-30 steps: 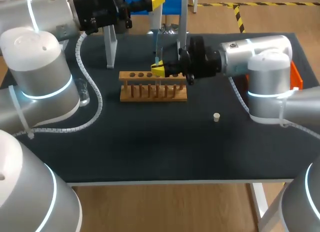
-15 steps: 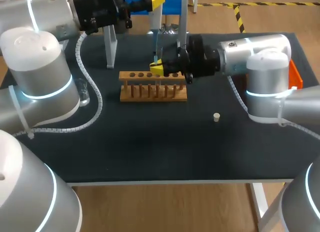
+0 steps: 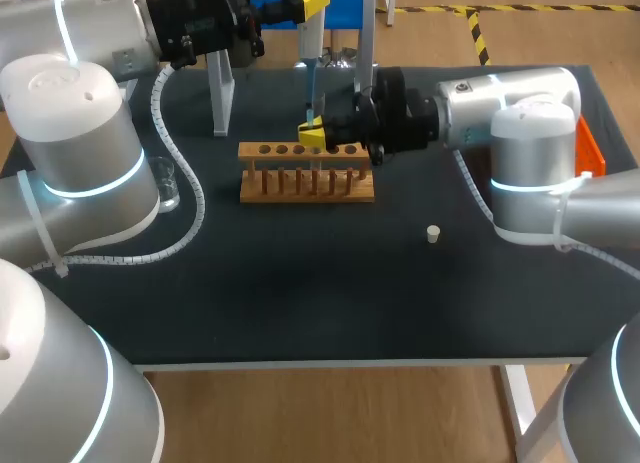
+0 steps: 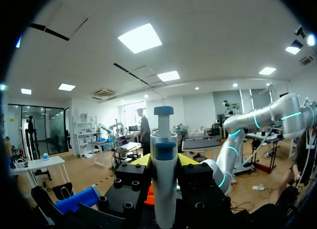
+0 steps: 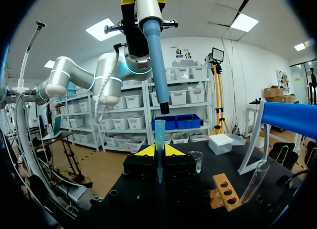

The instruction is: Invert the test tube, pick up the pipette, mount the tip to pipette, aspirate from beaker and dispense into the tube, eject the tip, return the pipette, and cap with the stopper.

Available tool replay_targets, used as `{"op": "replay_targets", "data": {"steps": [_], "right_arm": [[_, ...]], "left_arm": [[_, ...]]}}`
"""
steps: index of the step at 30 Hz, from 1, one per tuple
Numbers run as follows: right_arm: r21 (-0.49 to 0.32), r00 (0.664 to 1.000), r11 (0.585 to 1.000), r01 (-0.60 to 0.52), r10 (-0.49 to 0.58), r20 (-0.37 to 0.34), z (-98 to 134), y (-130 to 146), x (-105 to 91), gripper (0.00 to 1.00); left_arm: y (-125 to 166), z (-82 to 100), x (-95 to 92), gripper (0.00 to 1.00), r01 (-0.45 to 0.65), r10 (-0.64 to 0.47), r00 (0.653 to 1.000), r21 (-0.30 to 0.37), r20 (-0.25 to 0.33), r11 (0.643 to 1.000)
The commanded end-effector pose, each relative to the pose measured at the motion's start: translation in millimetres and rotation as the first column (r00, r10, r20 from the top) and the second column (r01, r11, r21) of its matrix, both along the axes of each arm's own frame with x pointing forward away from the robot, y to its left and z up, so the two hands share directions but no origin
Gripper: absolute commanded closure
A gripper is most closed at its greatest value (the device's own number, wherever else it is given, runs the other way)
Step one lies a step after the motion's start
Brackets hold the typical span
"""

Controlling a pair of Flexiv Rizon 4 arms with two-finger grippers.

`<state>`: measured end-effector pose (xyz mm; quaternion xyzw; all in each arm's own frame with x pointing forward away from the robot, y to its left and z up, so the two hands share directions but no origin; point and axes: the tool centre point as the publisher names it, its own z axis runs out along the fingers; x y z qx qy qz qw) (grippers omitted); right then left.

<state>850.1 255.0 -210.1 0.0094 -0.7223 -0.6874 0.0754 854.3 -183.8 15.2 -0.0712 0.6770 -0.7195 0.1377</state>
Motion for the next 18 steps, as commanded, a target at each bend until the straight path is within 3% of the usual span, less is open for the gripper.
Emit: {"op": "replay_targets", "data": {"steps": [1, 18], "right_arm": [[0.000, 1.000, 1.000, 0.000, 0.000, 0.001, 0.5, 0.3, 1.3, 1.00], [0.002, 1.000, 1.000, 0.001, -0.001, 0.007, 3.1, 1.7, 3.7, 1.00]], "left_arm": [[0.4, -0.2, -0.1, 1.00, 0.001, -0.001, 1.000, -0.002, 0.001, 1.000], [0.4, -0.2, -0.1, 1.00, 0.001, -0.001, 1.000, -0.002, 0.001, 1.000]]}}
